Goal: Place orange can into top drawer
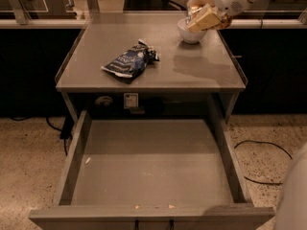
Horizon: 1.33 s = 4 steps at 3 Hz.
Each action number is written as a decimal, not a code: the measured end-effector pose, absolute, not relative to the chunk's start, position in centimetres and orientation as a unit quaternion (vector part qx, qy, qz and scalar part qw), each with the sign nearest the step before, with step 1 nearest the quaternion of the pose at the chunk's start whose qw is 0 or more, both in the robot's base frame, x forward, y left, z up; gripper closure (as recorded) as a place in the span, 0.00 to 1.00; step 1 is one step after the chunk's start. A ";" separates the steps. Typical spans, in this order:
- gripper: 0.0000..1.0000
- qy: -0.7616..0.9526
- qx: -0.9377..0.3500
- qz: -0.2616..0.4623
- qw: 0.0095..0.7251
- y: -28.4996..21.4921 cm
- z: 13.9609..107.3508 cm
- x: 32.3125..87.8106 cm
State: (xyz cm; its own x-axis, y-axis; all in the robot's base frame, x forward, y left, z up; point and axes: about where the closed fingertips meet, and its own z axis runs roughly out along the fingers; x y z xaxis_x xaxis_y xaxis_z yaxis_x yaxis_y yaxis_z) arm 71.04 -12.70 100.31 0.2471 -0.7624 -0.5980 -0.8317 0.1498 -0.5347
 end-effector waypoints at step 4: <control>1.00 0.574 -0.675 0.045 0.462 -11.3 104.8 57.6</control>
Offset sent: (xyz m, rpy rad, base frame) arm -0.1113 0.0055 0.0506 -0.0060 -0.0609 0.0422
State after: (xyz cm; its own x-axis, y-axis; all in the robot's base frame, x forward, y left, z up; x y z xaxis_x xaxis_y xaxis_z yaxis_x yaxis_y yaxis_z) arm 57.62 -11.33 104.82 0.3378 -0.7329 -0.5906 -0.8162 0.0844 -0.5715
